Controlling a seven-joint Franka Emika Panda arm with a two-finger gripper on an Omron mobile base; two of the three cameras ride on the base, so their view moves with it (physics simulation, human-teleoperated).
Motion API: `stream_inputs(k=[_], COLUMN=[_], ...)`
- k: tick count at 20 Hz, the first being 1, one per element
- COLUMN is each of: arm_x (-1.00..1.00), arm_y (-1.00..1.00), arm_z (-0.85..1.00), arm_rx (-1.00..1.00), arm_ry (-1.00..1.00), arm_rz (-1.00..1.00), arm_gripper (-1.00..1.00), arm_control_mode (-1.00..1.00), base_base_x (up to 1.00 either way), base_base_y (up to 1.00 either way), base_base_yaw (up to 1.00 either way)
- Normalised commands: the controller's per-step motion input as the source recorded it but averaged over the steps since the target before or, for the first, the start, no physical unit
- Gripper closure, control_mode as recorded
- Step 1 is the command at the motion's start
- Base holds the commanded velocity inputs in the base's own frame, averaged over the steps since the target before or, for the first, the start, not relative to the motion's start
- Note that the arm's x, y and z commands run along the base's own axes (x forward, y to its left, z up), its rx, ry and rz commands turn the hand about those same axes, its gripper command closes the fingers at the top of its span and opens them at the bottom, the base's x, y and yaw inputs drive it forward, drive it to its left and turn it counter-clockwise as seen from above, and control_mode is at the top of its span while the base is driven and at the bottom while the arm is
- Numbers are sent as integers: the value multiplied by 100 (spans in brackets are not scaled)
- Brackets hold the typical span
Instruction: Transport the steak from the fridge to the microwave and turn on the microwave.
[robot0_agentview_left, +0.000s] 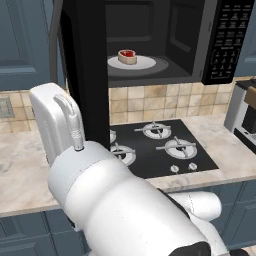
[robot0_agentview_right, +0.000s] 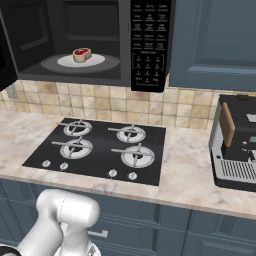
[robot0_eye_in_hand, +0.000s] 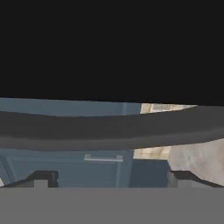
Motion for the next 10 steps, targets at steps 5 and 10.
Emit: stream_inputs(k=[5, 10], arm_x=[28, 25], arm_y=[-11, -20], arm_z=[1, 0], arm_rx=[9, 6], arm_ry=[0, 4], arm_rz=[-12, -11], arm_gripper=[-100, -100], arm_control_mode=[-100, -100], base_base_x=[0, 0], base_base_y=[0, 0], base_base_yaw=[0, 0])
